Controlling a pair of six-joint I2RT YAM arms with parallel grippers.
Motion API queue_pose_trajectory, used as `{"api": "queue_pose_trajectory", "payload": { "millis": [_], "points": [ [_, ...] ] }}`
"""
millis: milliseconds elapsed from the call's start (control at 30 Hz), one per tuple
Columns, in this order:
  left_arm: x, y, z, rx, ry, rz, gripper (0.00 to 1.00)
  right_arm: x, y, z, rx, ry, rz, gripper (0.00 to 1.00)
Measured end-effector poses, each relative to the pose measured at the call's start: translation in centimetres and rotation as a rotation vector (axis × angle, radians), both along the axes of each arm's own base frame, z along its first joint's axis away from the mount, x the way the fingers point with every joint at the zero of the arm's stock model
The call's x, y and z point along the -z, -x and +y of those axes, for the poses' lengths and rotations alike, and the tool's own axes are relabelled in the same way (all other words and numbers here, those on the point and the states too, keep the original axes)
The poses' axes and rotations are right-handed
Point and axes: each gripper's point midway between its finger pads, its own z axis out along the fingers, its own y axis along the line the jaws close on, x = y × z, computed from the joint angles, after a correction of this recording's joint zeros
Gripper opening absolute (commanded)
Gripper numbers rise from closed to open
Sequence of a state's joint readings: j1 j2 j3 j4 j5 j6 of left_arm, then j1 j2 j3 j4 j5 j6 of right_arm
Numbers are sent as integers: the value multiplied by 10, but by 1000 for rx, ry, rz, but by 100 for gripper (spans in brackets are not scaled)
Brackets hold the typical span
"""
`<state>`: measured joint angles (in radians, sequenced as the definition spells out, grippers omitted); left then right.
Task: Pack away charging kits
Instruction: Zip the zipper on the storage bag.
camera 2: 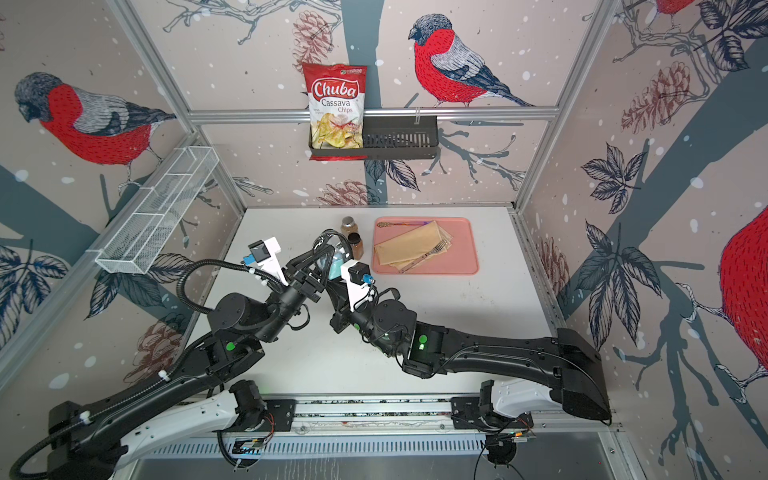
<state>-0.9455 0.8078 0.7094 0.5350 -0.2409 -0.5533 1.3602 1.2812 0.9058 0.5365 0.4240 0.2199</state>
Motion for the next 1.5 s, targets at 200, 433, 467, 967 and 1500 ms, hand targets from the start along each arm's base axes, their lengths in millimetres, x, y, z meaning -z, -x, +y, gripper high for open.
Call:
{"api": "queue_pose_trajectory", "payload": {
  "millis": [200, 433, 467, 967, 1500],
  "points": [
    [3, 0, 5, -15, 1, 7, 0, 5, -1, -1, 1, 1, 15, 0],
    [13, 5, 14, -15, 9, 31, 0, 21, -11, -19, 41, 19, 42, 0],
    [13, 7, 15, -10, 10, 30, 0, 21, -11, -20, 41, 20, 42, 0],
    [18, 37, 20, 132, 76, 10, 0, 11, 2, -27, 42, 81, 2, 0],
    [5, 59, 26, 215, 144, -93, 41, -15, 22, -17, 95, 148, -76, 0]
  ]
}}
